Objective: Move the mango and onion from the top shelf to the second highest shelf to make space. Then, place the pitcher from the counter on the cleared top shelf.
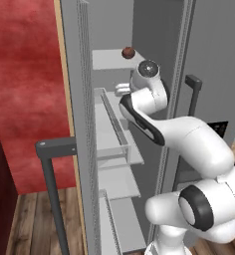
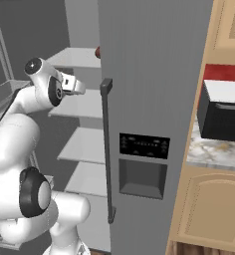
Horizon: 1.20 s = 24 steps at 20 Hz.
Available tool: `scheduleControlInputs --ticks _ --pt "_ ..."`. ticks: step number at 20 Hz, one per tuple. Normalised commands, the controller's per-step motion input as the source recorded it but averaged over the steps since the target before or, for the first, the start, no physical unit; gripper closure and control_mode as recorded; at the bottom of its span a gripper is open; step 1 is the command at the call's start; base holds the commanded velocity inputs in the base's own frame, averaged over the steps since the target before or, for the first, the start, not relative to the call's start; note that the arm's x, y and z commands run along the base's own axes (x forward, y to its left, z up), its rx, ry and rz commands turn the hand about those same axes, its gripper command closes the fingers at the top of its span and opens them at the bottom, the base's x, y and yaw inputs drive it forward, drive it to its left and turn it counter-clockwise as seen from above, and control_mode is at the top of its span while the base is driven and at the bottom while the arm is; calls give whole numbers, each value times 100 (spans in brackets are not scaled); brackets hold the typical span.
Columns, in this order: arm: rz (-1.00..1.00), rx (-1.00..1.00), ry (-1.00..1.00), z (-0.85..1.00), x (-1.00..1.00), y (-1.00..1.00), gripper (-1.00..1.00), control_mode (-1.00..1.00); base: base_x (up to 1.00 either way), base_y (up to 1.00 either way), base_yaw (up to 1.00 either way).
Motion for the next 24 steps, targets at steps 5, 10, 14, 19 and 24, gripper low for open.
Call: scheduleControlInputs --ticks 5,10,14,19,24 --pt "4 0 12 -66 0 0 100 -100 0 0 0" --pt "0 0 11 -43 18 0 100 -100 0 0 0" --pt "0 0 4 -47 34 0 100 -100 0 0 0" --pt "0 0 0 -36 46 0 100 -100 0 0 0" --pt "0 0 0 -28 48 0 100 -100 0 0 0"
